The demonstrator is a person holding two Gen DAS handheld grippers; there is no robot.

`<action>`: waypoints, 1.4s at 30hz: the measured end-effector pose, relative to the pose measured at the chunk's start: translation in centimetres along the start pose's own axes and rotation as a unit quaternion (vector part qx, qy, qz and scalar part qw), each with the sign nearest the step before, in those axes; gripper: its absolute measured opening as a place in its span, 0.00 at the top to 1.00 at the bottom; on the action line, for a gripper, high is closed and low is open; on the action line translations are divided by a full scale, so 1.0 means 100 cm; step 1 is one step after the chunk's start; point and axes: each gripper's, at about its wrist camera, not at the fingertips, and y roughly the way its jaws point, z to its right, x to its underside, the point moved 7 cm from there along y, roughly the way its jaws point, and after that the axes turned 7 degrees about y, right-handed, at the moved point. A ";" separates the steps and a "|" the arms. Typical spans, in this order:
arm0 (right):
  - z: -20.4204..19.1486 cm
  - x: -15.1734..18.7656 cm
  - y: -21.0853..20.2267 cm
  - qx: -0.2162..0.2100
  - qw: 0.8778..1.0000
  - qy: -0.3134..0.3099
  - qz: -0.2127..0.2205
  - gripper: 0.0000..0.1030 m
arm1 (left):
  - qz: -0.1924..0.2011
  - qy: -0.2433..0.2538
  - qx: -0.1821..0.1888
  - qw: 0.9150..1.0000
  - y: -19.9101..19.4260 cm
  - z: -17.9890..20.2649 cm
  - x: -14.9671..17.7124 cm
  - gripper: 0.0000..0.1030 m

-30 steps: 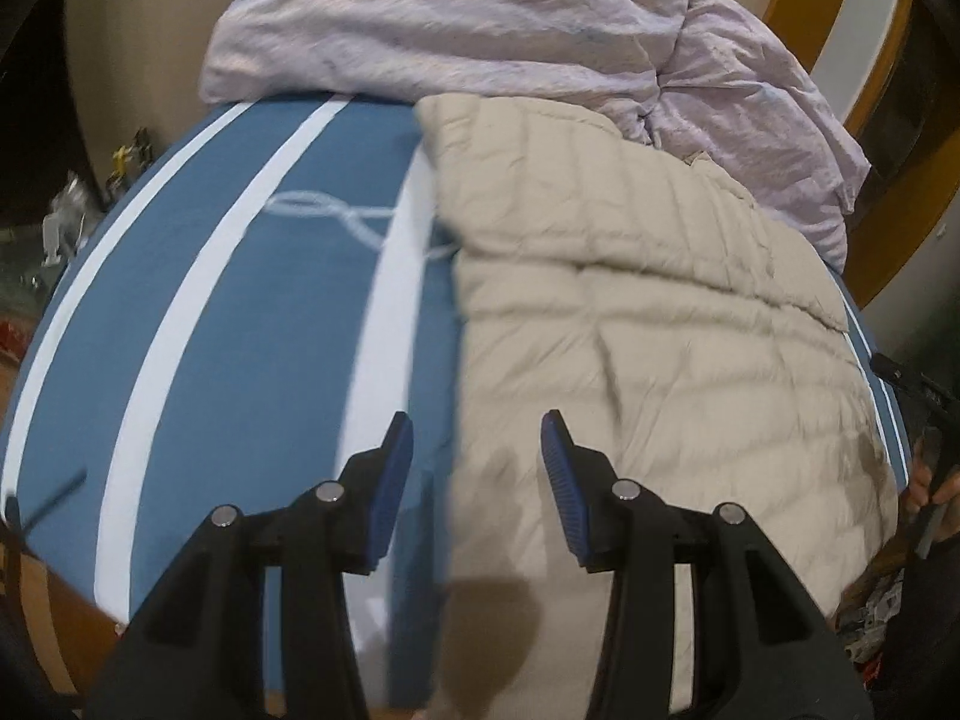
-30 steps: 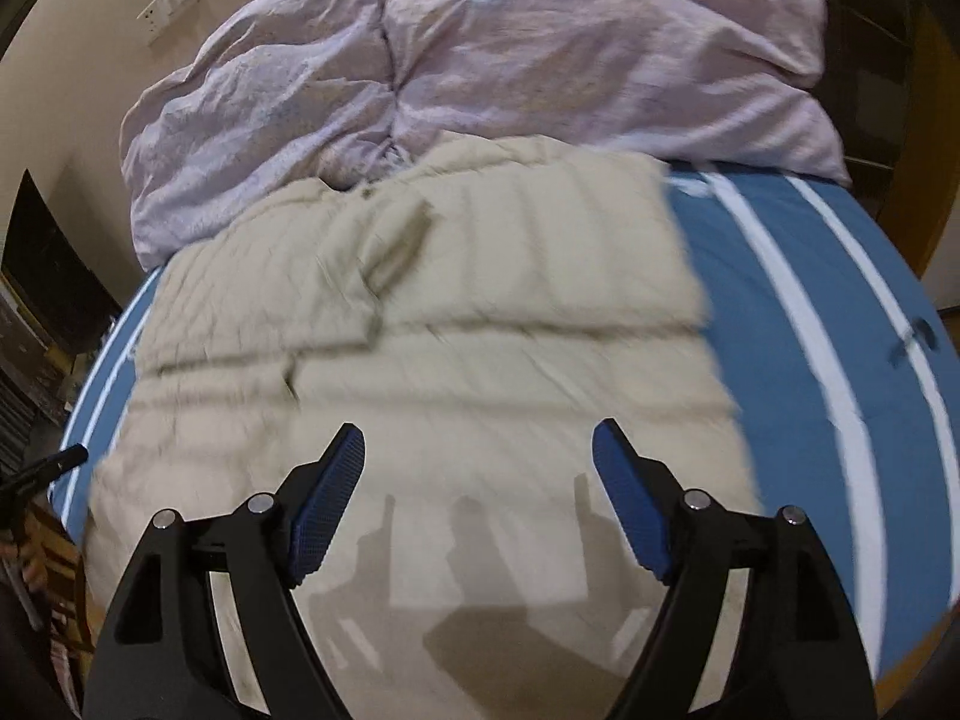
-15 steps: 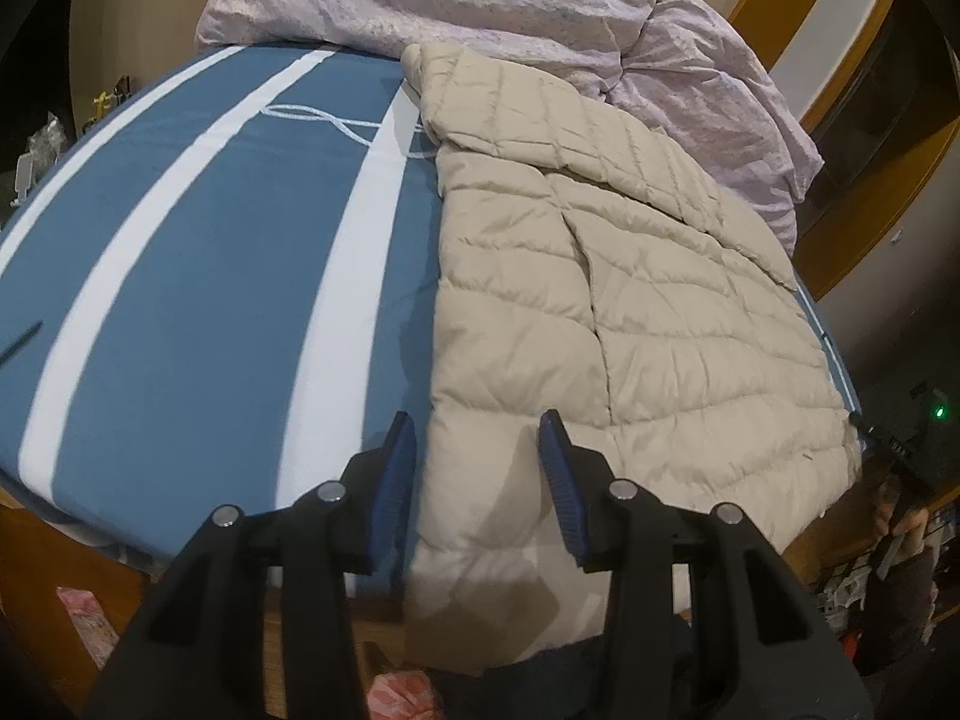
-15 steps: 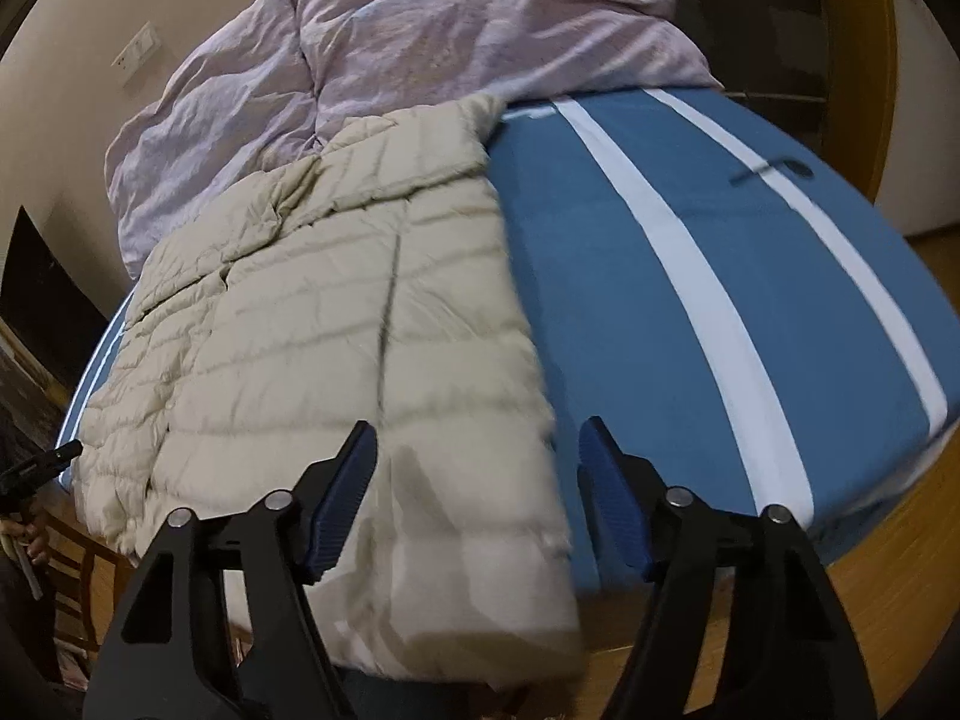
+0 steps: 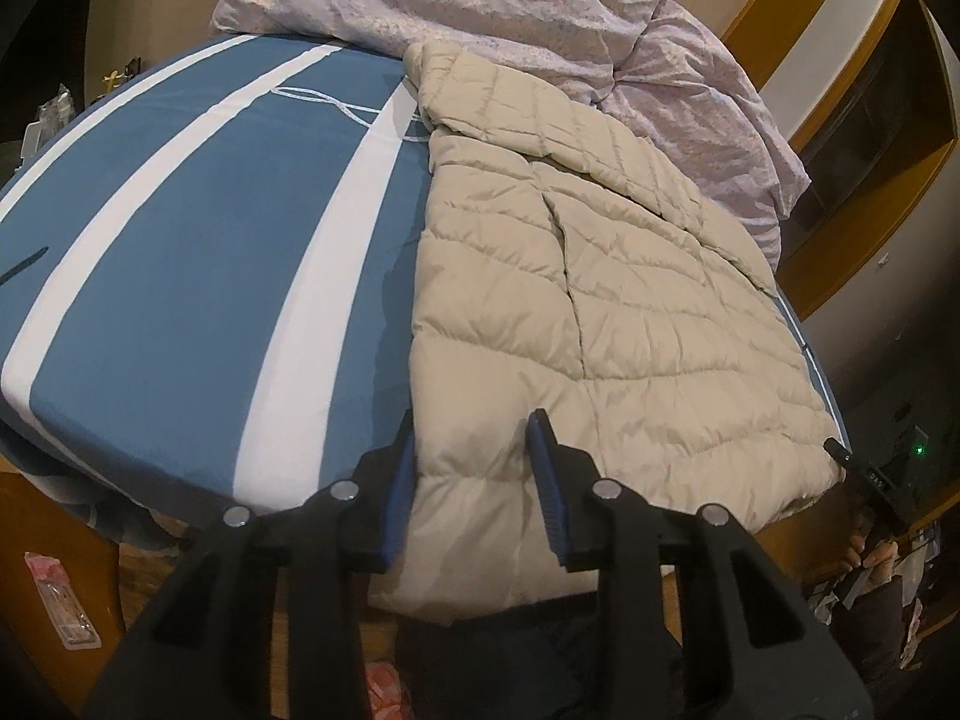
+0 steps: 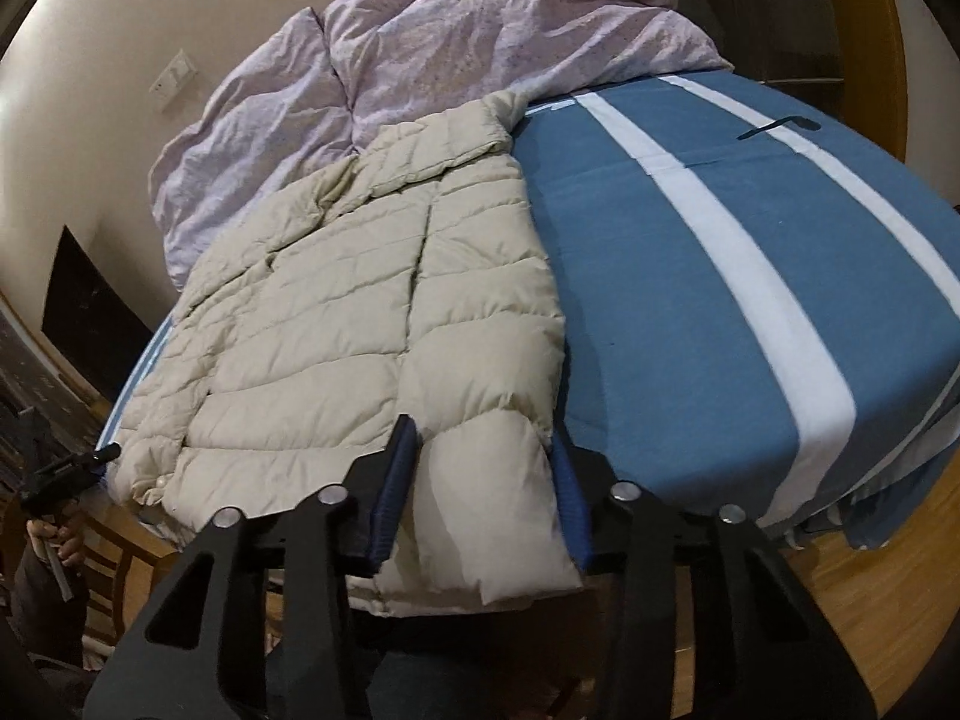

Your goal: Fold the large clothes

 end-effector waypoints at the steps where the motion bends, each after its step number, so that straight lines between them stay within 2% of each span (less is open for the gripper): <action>1: -0.001 0.001 0.000 -0.003 1.000 -0.001 0.002 0.61 | 0.001 0.000 0.000 1.000 -0.001 0.001 0.001 0.66; 5: -0.003 0.004 0.000 -0.008 1.000 0.001 0.005 0.66 | 0.004 0.000 -0.001 1.000 -0.002 0.003 0.003 0.67; 9: -0.004 0.004 0.000 -0.014 1.000 0.003 0.002 0.83 | -0.001 -0.001 0.004 1.000 0.000 0.005 0.006 0.84; 10: -0.005 0.003 -0.001 -0.015 1.000 0.004 0.004 0.85 | 0.000 -0.001 0.007 1.000 -0.001 0.007 0.006 0.88; 16: -0.013 -0.020 -0.015 -0.014 0.999 0.006 0.033 0.90 | 0.025 0.016 0.015 0.999 -0.016 0.017 -0.009 0.96; 23: -0.034 -0.068 -0.028 -0.011 0.997 -0.005 0.075 0.91 | 0.088 0.035 0.010 0.995 -0.045 0.028 -0.057 0.97; 27: -0.053 -0.100 -0.027 -0.008 0.995 -0.020 0.096 0.91 | 0.112 0.038 0.000 0.993 -0.050 0.034 -0.090 0.97; 34: -0.066 -0.150 -0.006 -0.001 0.993 -0.016 0.116 0.91 | 0.129 0.027 -0.019 0.991 -0.039 0.037 -0.150 0.97; 42: -0.071 -0.209 0.041 0.034 0.992 -0.009 0.125 0.91 | 0.133 0.007 -0.036 0.990 -0.002 0.028 -0.213 0.97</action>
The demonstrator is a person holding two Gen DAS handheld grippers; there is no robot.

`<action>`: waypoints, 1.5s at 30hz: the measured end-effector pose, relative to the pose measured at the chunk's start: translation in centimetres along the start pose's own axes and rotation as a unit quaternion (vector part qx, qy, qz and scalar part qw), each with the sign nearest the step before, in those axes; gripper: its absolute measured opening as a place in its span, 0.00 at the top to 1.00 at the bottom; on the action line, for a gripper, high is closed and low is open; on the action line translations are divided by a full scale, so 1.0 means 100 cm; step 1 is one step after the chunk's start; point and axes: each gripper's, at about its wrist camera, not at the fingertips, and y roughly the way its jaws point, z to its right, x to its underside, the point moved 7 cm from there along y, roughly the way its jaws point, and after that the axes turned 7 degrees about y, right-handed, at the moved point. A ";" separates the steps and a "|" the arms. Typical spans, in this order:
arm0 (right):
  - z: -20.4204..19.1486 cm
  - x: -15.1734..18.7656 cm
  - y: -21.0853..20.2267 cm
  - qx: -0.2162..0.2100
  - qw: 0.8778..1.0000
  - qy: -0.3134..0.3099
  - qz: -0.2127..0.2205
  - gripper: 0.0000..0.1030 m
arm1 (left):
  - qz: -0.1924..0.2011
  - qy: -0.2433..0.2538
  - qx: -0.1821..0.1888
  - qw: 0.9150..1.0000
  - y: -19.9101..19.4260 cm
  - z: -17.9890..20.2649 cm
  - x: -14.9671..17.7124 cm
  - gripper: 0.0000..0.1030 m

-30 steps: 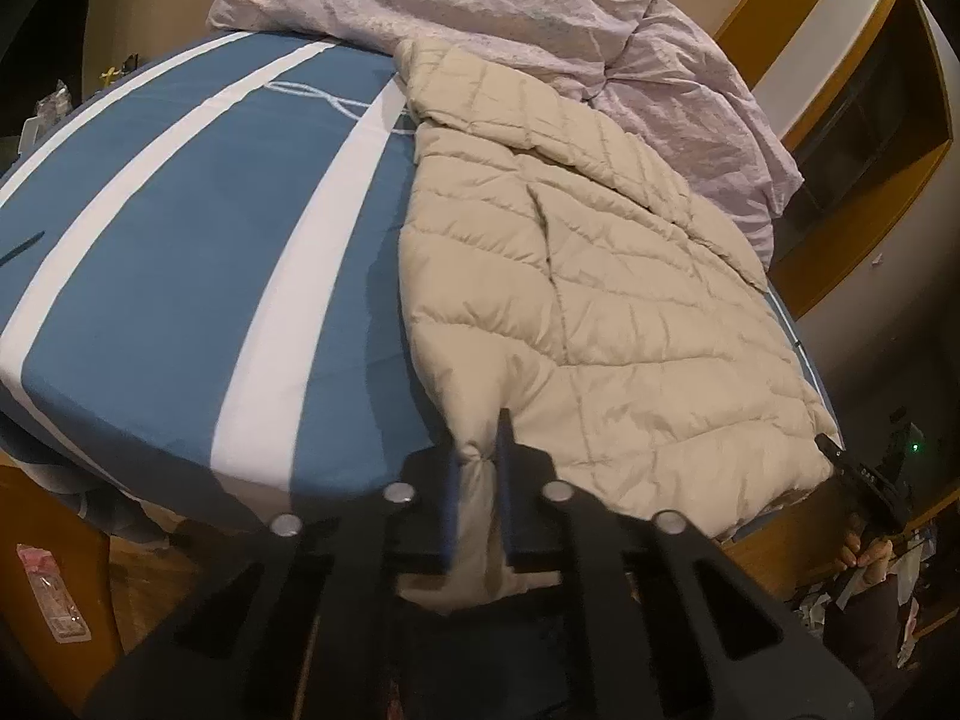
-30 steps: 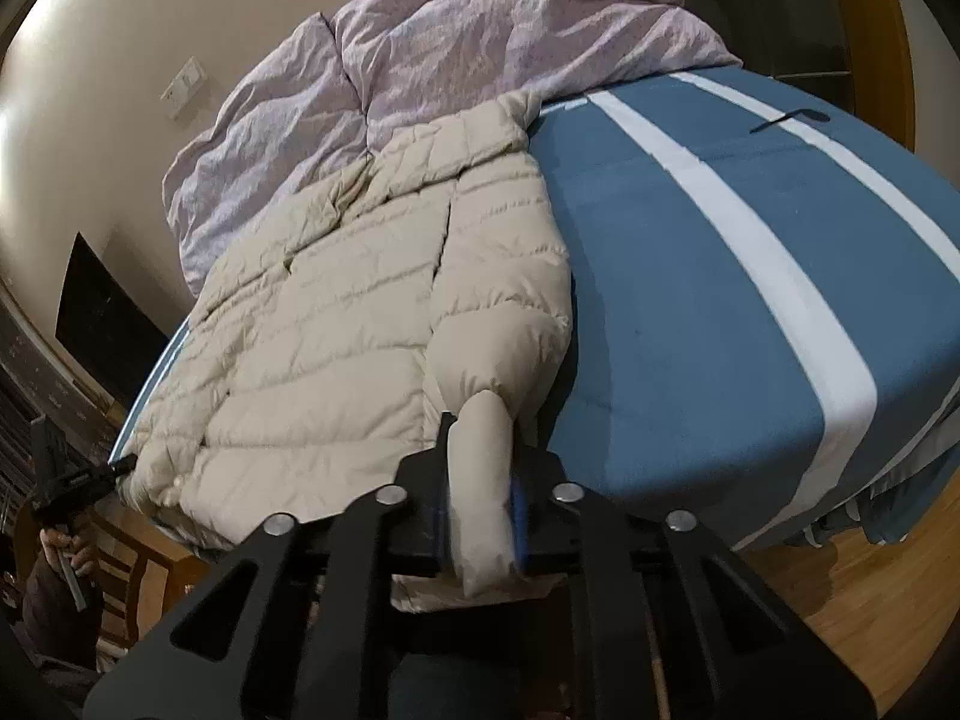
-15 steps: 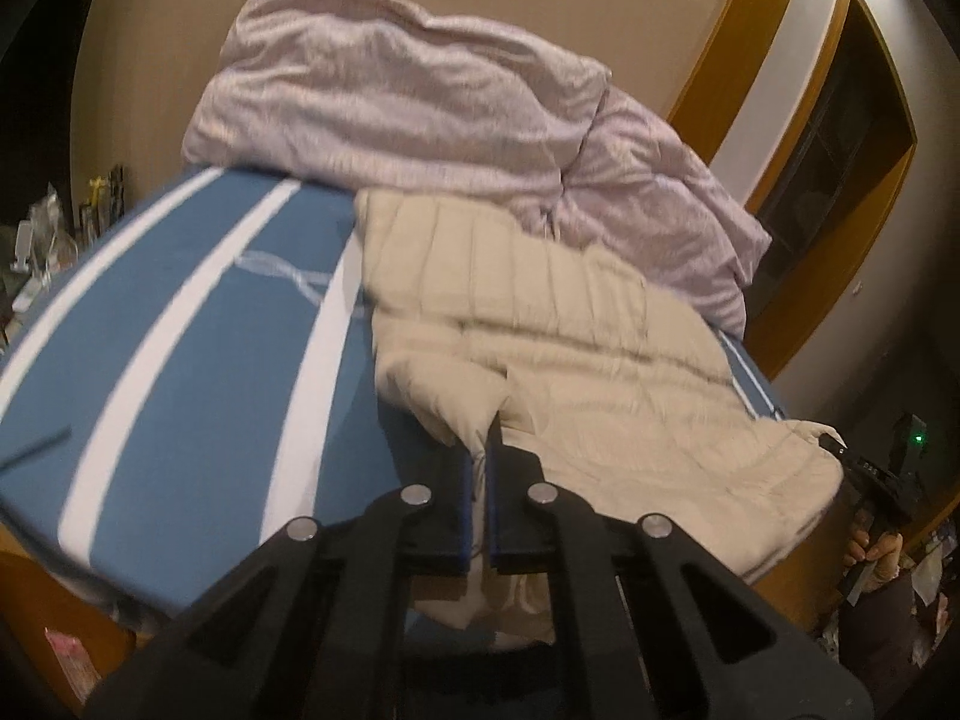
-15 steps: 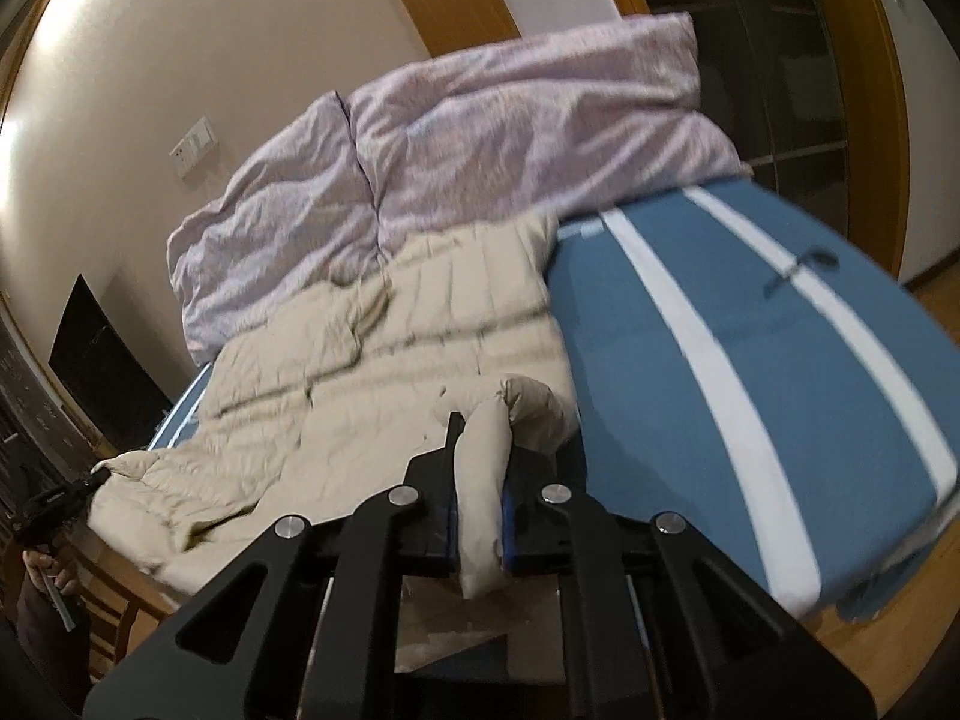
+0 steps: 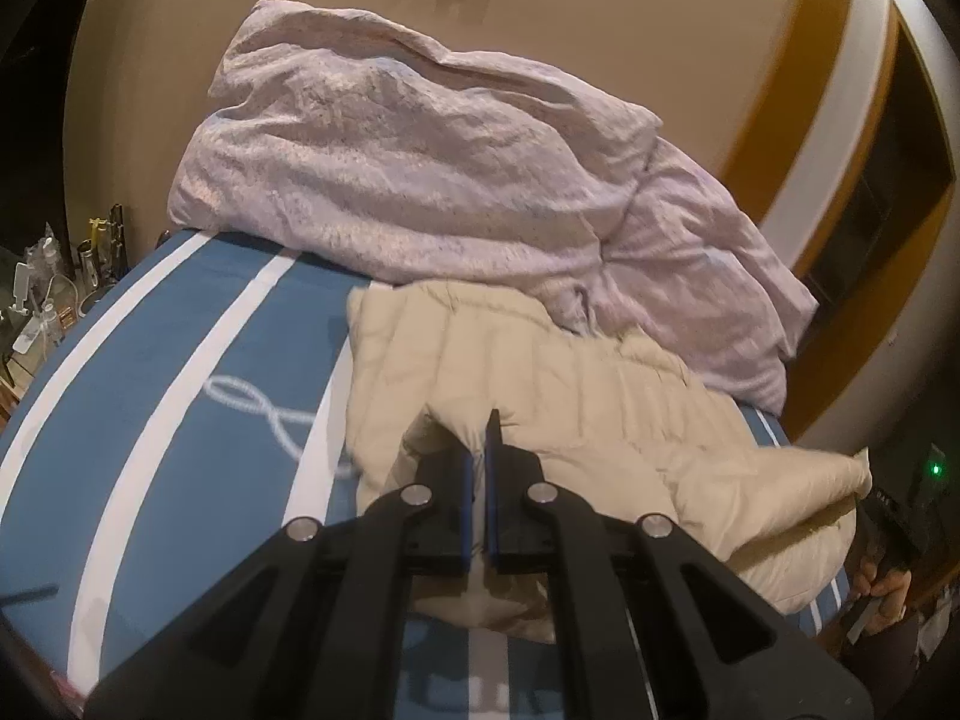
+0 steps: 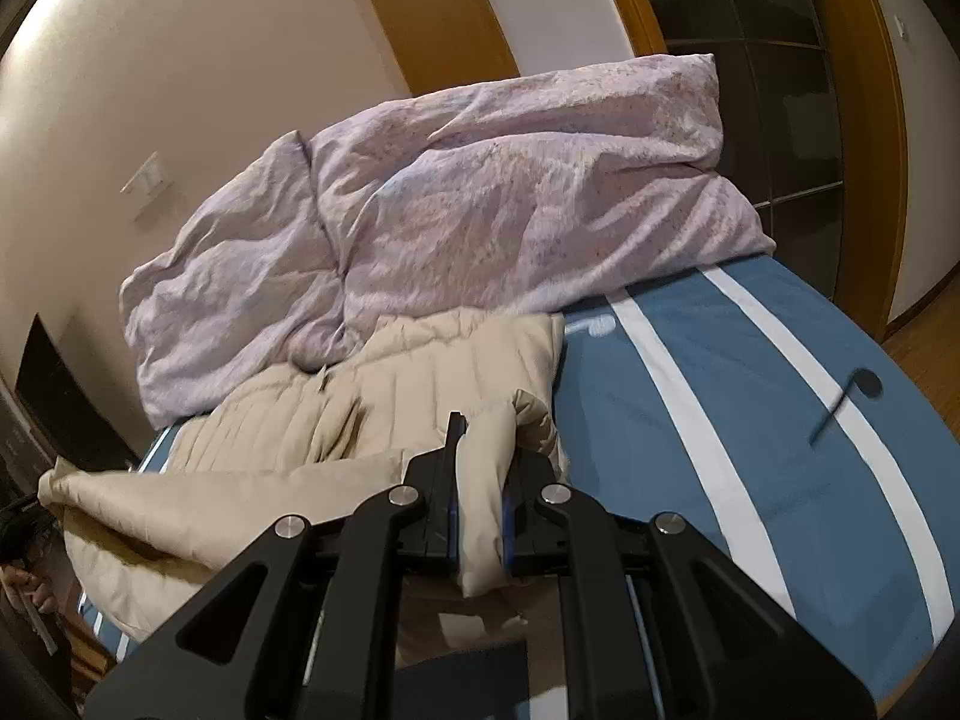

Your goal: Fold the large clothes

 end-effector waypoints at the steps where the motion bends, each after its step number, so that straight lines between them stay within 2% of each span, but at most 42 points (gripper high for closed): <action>1: -0.002 -0.006 0.010 0.005 1.000 0.000 0.002 0.91 | -0.001 -0.005 -0.003 1.000 0.011 -0.003 -0.009 0.97; 10: -0.003 -0.032 0.090 0.032 0.999 0.022 -0.017 0.91 | -0.031 -0.033 -0.011 0.999 0.093 -0.027 -0.044 0.97; 19: -0.001 -0.040 0.156 0.064 0.997 0.026 -0.035 0.90 | -0.056 -0.041 -0.021 0.997 0.162 -0.043 -0.055 0.97; 22: 0.000 -0.045 0.174 0.065 0.996 0.036 -0.042 0.86 | -0.063 -0.056 -0.019 0.996 0.182 -0.049 -0.060 0.96; 23: 0.000 -0.047 0.179 0.064 0.996 0.043 -0.046 0.81 | -0.067 -0.062 -0.019 0.996 0.189 -0.052 -0.061 0.96; 25: 0.002 -0.050 0.188 0.055 0.995 0.068 -0.055 0.64 | -0.075 -0.076 -0.017 0.994 0.200 -0.055 -0.063 0.94; 27: 0.002 -0.055 0.193 0.034 0.993 0.098 -0.057 0.29 | -0.082 -0.094 -0.013 0.992 0.208 -0.059 -0.065 0.93; 28: 0.002 -0.058 0.192 0.030 0.993 0.105 -0.053 0.26 | -0.085 -0.104 -0.008 0.991 0.211 -0.060 -0.067 0.90; 30: 0.001 -0.067 0.185 0.027 0.993 0.113 -0.037 0.20 | -0.087 -0.112 -0.006 0.990 0.212 -0.060 -0.069 0.84; 33: -0.001 -0.078 0.166 0.022 0.993 0.115 -0.018 0.18 | -0.080 -0.113 -0.009 0.990 0.203 -0.060 -0.073 0.66; 35: 0.000 -0.083 0.154 0.025 0.994 0.110 -0.008 0.17 | -0.062 -0.104 -0.028 0.992 0.187 -0.061 -0.079 0.50; 45: -0.001 -0.080 0.108 0.021 0.995 0.100 0.002 0.17 | -0.037 -0.083 -0.037 0.995 0.129 -0.046 -0.083 0.43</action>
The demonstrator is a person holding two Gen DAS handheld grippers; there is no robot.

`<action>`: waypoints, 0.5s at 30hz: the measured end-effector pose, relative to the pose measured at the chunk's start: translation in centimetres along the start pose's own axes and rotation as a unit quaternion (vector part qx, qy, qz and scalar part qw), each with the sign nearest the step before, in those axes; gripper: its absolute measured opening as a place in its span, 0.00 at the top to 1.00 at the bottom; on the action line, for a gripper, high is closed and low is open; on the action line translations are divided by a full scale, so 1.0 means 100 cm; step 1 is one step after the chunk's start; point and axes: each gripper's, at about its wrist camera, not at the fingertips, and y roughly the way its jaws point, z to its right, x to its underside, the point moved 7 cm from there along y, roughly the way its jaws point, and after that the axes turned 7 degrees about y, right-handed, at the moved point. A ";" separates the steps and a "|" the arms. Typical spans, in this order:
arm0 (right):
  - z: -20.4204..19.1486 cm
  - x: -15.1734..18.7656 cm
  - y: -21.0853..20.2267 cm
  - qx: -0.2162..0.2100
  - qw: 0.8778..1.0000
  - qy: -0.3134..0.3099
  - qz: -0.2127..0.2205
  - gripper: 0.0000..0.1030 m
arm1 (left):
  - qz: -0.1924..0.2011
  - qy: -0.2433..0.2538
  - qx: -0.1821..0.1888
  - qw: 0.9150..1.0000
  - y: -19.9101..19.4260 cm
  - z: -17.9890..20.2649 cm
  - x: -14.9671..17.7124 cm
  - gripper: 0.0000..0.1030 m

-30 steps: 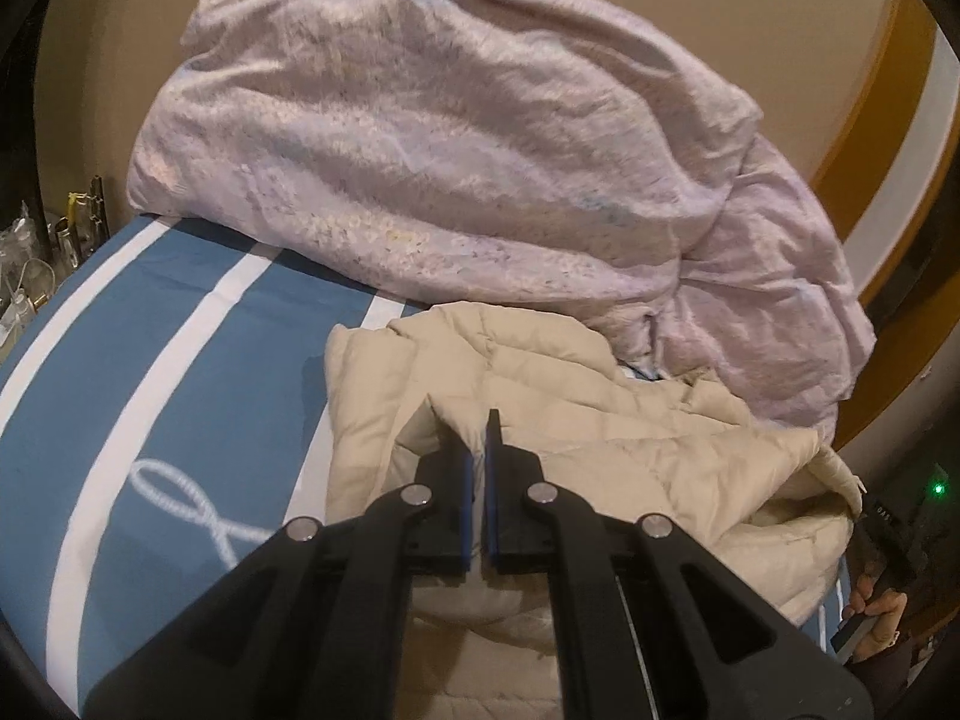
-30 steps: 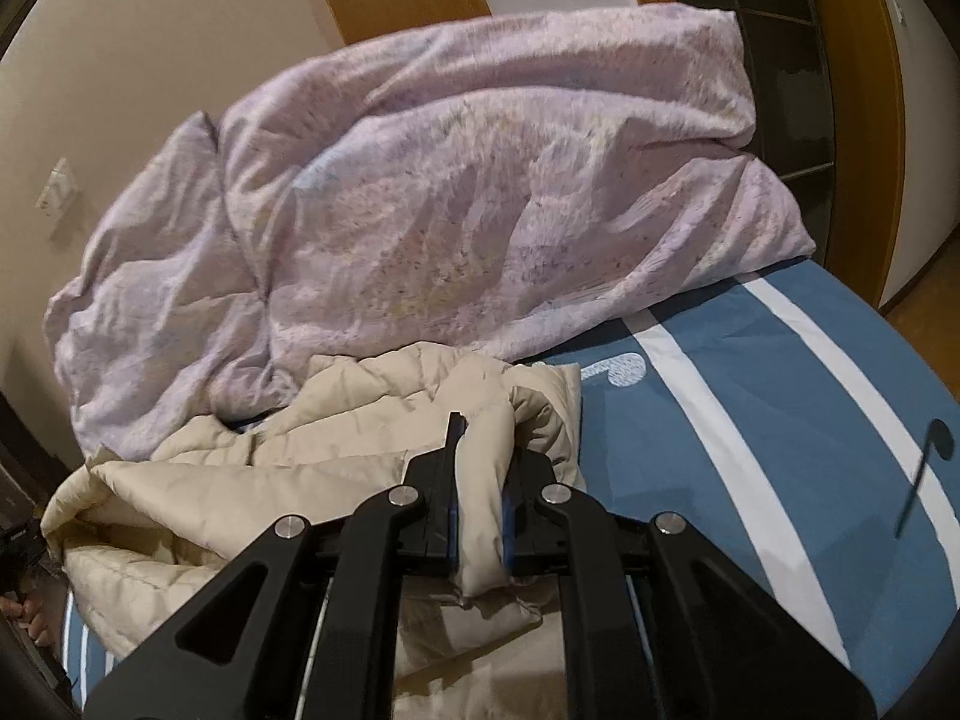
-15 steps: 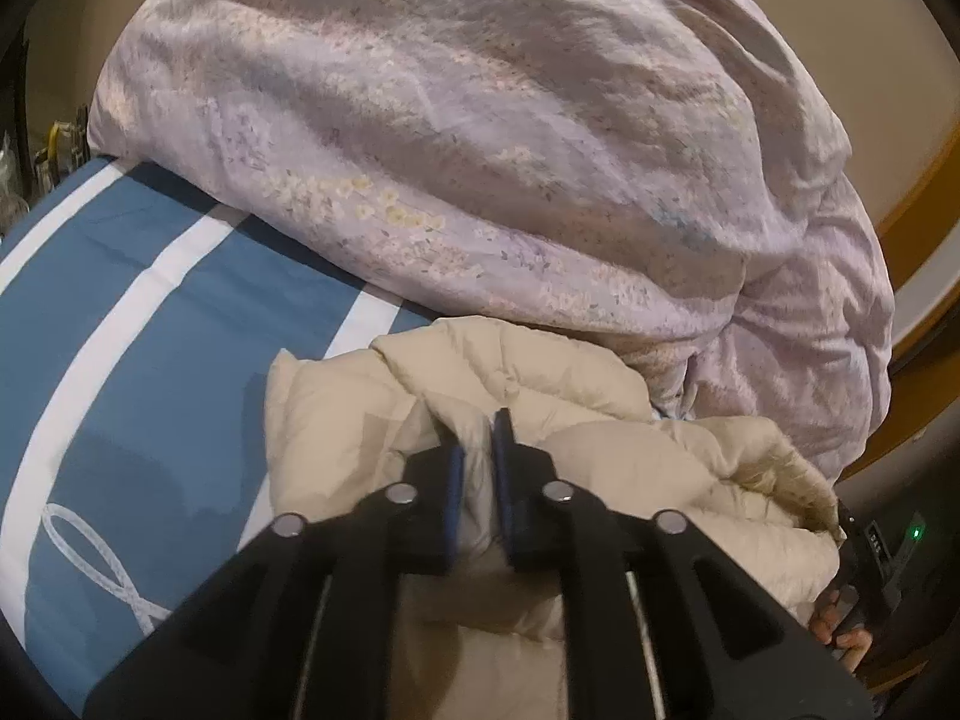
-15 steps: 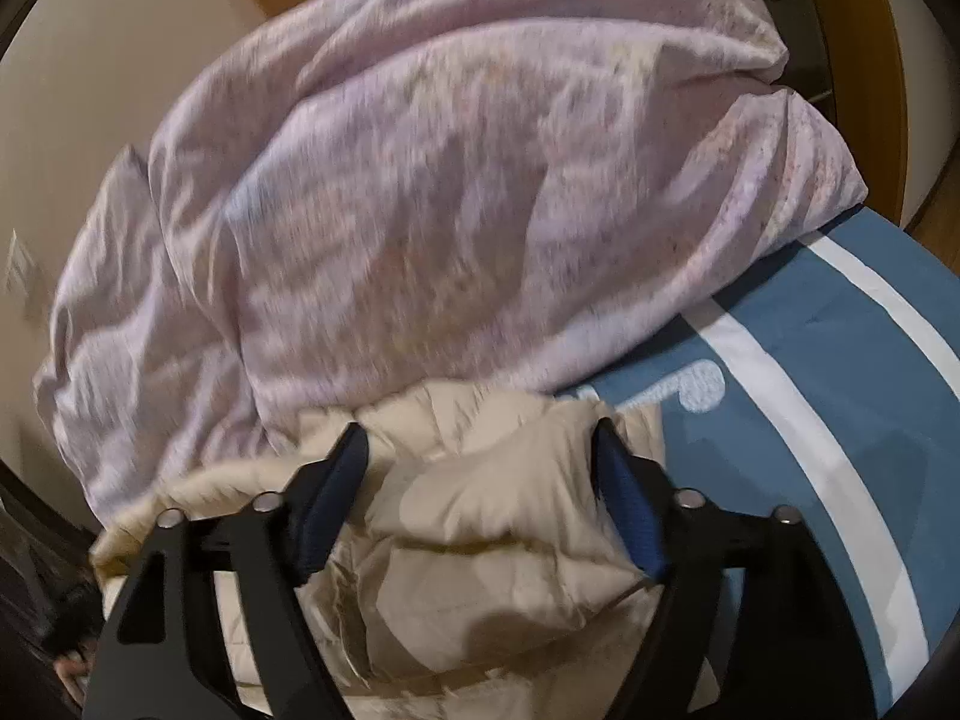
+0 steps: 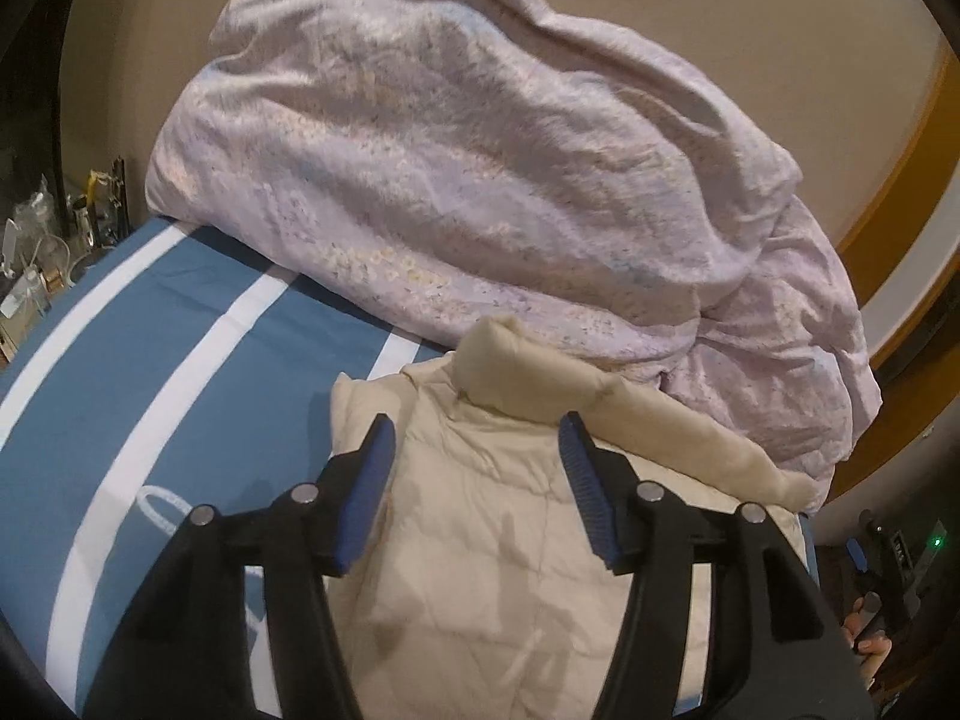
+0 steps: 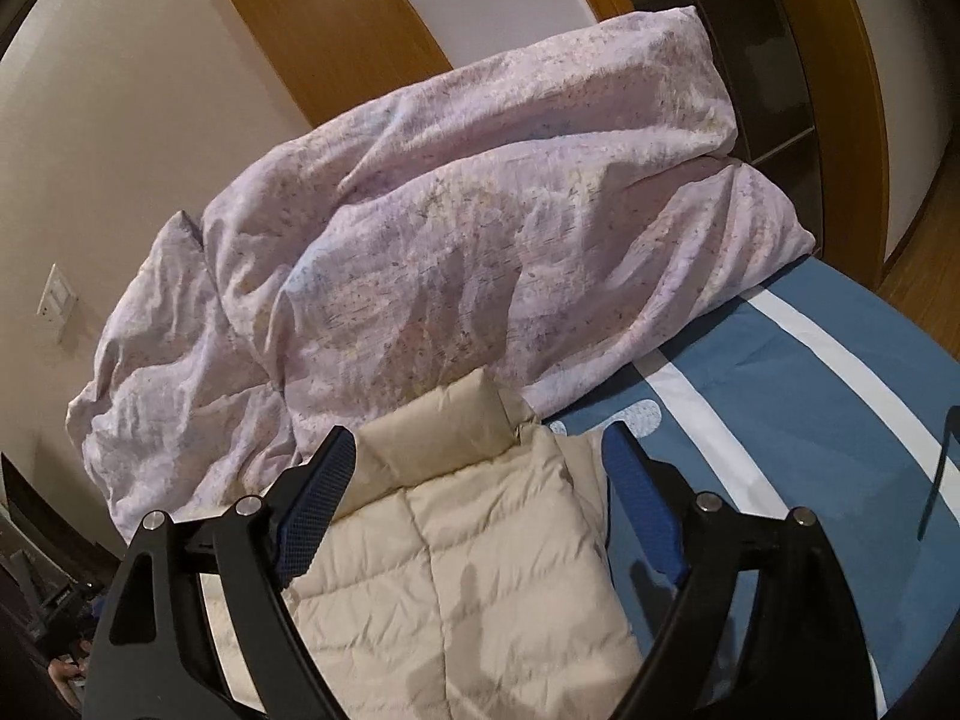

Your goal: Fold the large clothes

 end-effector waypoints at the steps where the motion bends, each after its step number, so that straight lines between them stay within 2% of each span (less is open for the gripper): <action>1: -0.001 0.001 -0.002 0.000 1.000 -0.002 0.000 0.17 | 0.002 0.004 -0.001 1.000 -0.005 0.003 0.001 0.43; 7: -0.007 0.011 0.002 0.006 1.000 -0.021 -0.011 0.17 | 0.001 0.026 -0.012 1.000 -0.007 0.017 0.007 0.40; 15: -0.014 0.033 0.037 0.021 0.997 -0.061 -0.035 0.18 | -0.026 0.056 -0.020 0.998 0.031 0.031 0.021 0.40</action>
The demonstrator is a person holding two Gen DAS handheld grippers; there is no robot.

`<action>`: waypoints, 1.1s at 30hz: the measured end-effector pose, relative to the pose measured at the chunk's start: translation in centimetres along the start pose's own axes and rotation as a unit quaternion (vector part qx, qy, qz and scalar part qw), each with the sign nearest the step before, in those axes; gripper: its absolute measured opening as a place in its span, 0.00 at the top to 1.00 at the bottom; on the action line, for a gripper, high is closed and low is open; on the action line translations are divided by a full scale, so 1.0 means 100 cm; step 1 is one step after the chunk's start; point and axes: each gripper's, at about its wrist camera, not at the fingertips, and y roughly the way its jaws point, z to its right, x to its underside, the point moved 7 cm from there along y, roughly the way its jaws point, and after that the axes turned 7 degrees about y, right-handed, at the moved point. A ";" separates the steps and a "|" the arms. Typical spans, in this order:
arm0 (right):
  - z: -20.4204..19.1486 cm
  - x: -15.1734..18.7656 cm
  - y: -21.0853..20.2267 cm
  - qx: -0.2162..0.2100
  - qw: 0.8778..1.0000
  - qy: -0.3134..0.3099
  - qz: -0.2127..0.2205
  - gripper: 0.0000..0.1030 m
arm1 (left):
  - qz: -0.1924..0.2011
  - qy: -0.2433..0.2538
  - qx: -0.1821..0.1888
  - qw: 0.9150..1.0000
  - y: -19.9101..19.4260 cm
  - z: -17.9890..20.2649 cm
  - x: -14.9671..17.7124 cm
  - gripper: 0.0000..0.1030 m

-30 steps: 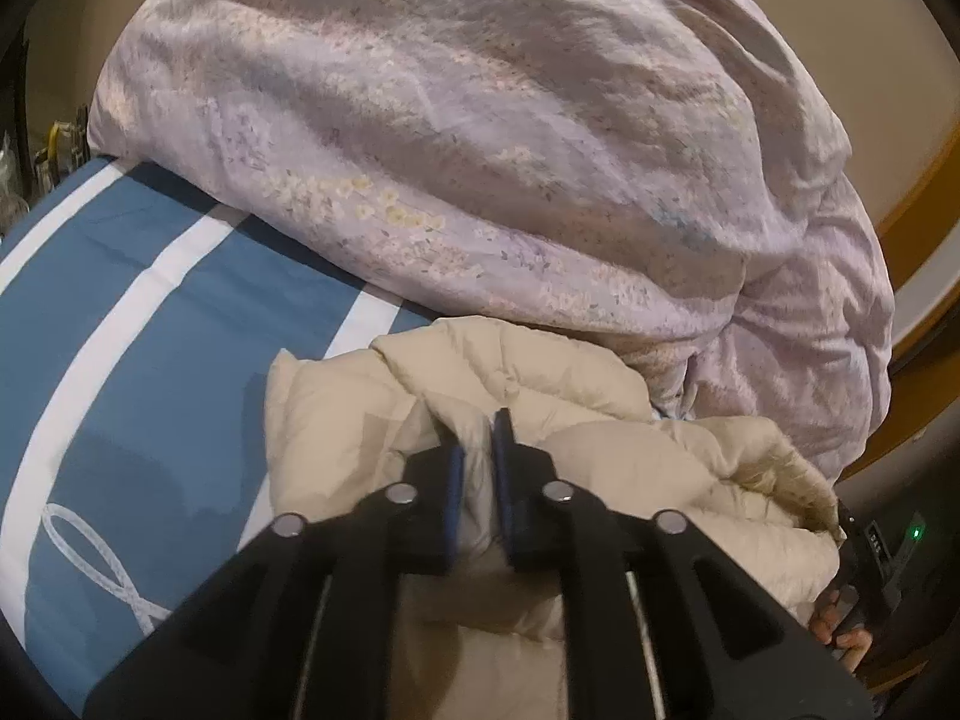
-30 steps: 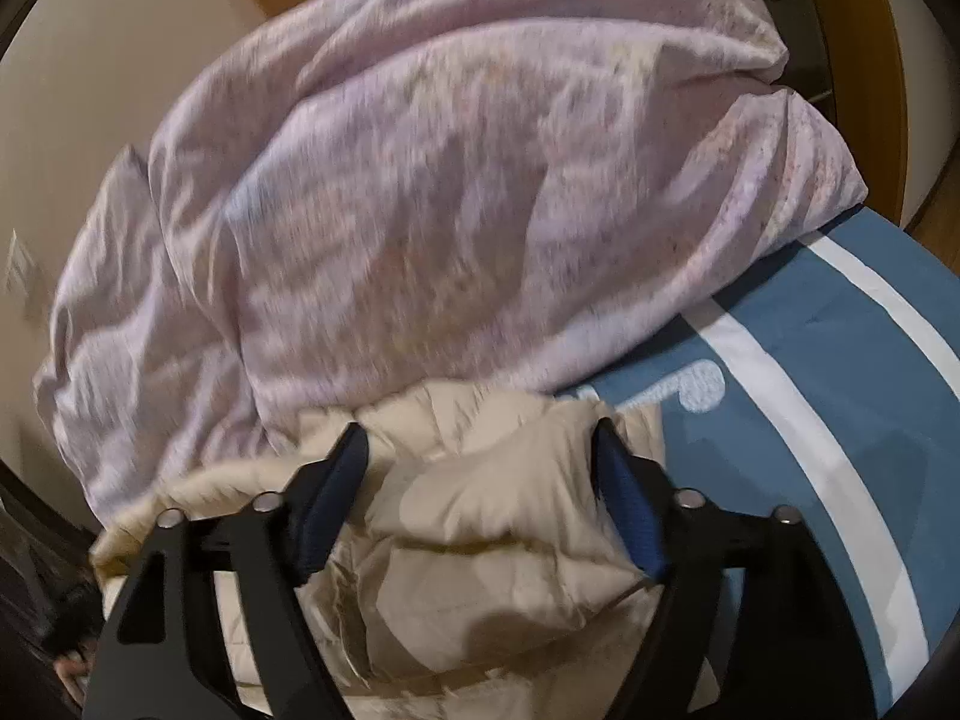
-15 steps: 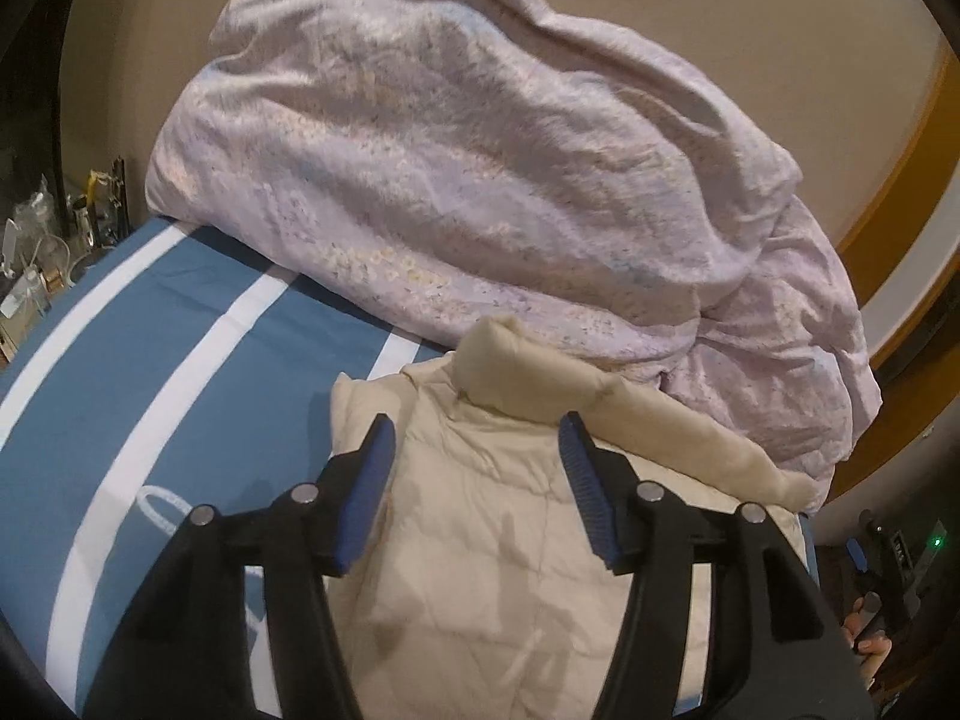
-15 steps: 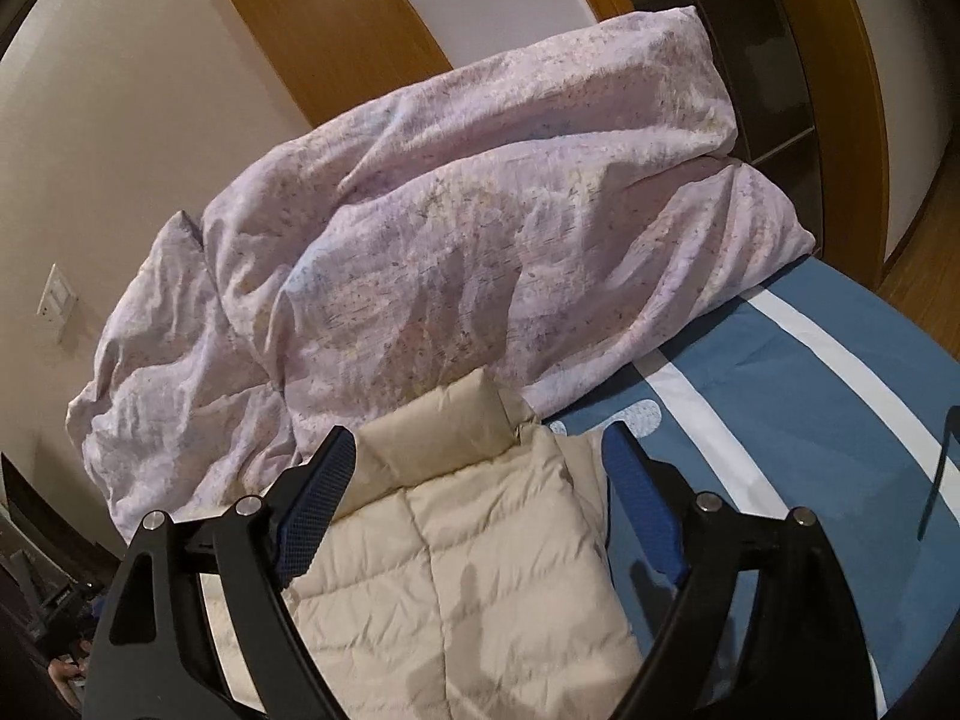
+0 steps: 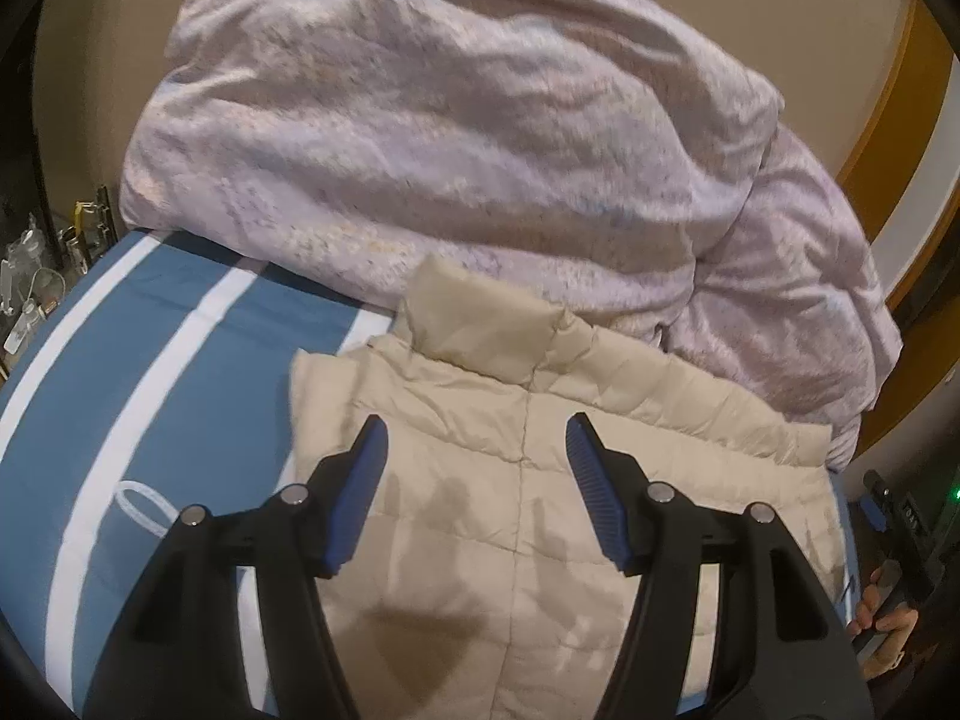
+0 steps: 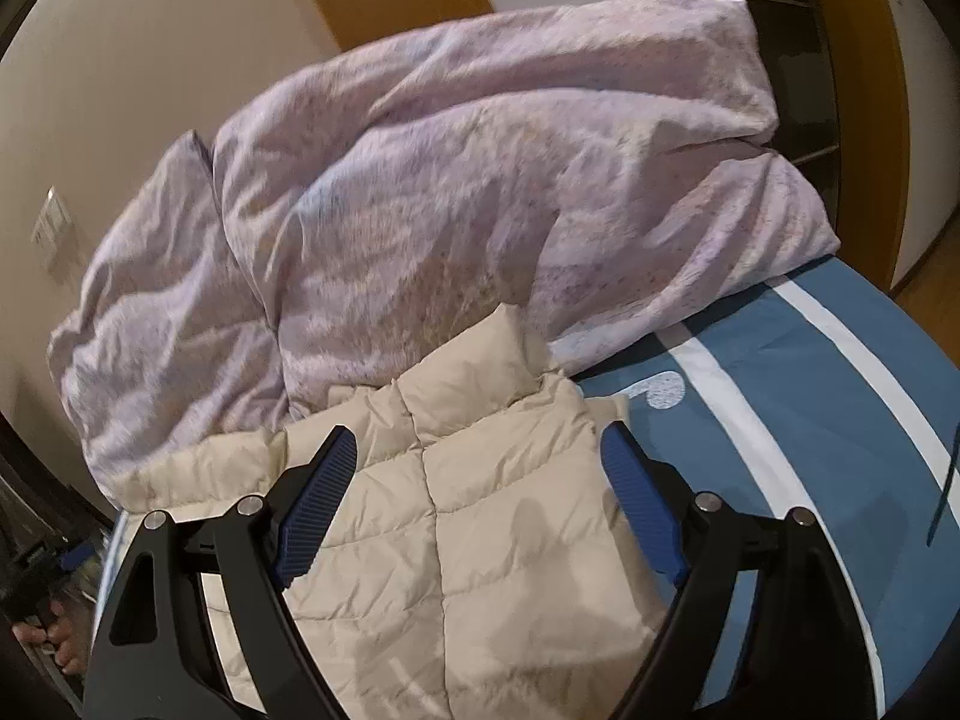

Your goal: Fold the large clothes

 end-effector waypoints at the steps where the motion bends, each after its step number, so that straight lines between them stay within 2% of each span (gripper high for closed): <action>1: -0.002 0.002 0.006 0.002 1.000 -0.006 -0.003 0.19 | -0.003 0.002 -0.002 1.000 0.005 0.001 0.001 0.40; 4: -0.007 0.007 0.021 0.014 1.000 -0.027 -0.009 0.21 | -0.014 0.009 -0.009 1.000 0.025 0.004 0.006 0.40; 7: -0.008 0.014 0.040 0.043 0.997 -0.058 -0.012 0.23 | -0.024 0.013 -0.024 0.999 0.045 0.003 0.011 0.40; 14: 0.010 0.028 0.075 0.096 0.992 -0.079 -0.025 0.28 | -0.016 0.062 -0.100 0.993 0.080 -0.002 0.018 0.40; 19: 0.011 0.033 0.088 0.118 0.988 -0.096 -0.026 0.27 | -0.009 0.082 -0.127 0.988 0.095 -0.004 0.018 0.34; 23: 0.015 0.036 0.097 0.129 0.986 -0.096 -0.040 0.27 | -0.012 0.087 -0.136 0.987 0.104 -0.003 0.019 0.31; 33: 0.022 0.036 0.108 0.149 0.982 -0.094 -0.071 0.22 | -0.038 0.068 -0.127 0.989 0.124 -0.011 0.019 0.25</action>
